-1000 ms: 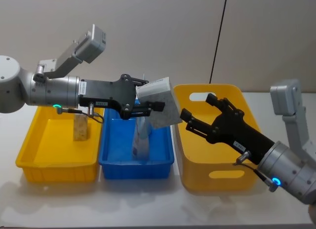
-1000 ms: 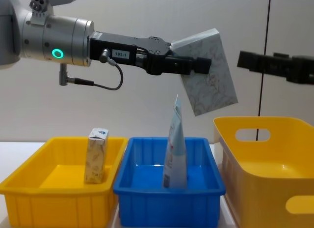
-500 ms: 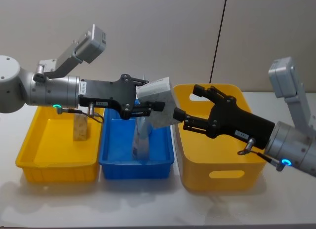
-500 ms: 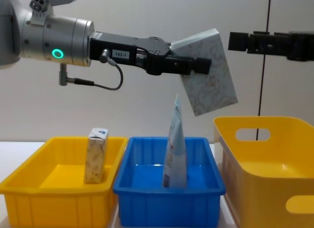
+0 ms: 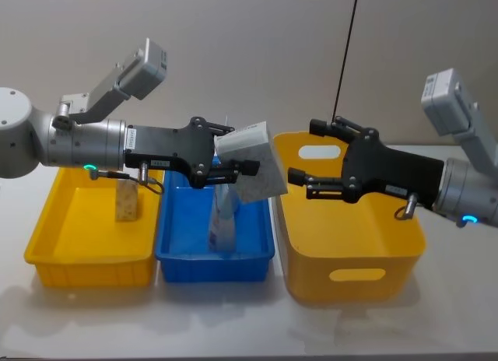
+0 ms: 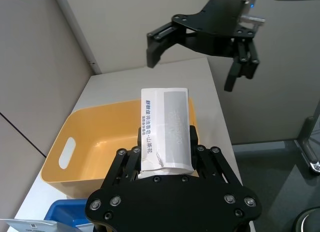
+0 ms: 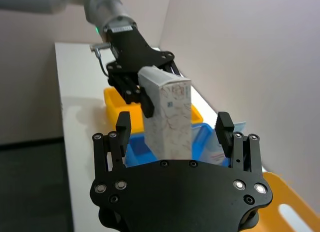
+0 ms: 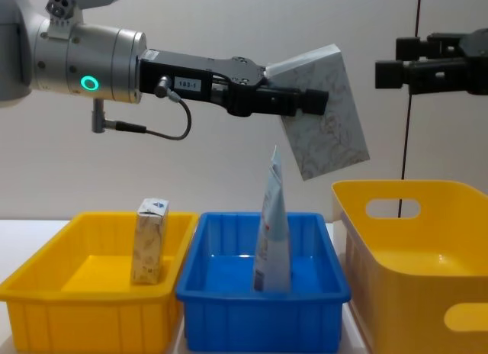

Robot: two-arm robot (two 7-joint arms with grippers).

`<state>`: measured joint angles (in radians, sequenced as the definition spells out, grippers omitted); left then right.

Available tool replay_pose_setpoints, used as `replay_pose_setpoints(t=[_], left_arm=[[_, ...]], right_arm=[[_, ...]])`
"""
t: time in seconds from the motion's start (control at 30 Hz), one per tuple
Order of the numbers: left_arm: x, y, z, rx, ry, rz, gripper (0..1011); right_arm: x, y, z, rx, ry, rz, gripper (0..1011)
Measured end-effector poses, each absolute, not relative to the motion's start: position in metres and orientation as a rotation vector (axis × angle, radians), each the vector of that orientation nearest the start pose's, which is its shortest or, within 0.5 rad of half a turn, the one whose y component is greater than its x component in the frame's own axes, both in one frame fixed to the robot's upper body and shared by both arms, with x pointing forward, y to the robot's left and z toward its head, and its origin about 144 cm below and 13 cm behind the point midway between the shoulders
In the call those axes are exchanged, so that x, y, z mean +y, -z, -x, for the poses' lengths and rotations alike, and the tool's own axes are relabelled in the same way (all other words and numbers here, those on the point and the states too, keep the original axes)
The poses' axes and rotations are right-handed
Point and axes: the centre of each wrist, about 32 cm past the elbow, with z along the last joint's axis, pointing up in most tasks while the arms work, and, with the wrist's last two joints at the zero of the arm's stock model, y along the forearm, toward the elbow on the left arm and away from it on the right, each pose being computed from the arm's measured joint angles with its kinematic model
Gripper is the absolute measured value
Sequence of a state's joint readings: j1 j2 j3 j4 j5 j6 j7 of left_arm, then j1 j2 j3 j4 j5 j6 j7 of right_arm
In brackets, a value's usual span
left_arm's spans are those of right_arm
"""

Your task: Bimanual collaborative sorting of washing and personal care products

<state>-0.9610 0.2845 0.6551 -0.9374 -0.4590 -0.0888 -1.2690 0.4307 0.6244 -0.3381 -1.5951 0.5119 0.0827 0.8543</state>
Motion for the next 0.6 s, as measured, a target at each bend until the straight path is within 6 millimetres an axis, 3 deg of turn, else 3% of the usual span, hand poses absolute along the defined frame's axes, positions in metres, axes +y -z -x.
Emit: replay_pose_setpoints(t=[0.23,0.6], left_arm=[[0.211,-1.32,-0.668,-0.266,0.007,-0.151,390],[0.211,-1.32,-0.668,-0.266,0.007,-0.151,390]], right_arm=[[-0.319,-1.301,-0.553,-0.312,0.42,0.147,1001],[-0.317,-1.299,-0.561,-0.334,0.376,0.176,1001]])
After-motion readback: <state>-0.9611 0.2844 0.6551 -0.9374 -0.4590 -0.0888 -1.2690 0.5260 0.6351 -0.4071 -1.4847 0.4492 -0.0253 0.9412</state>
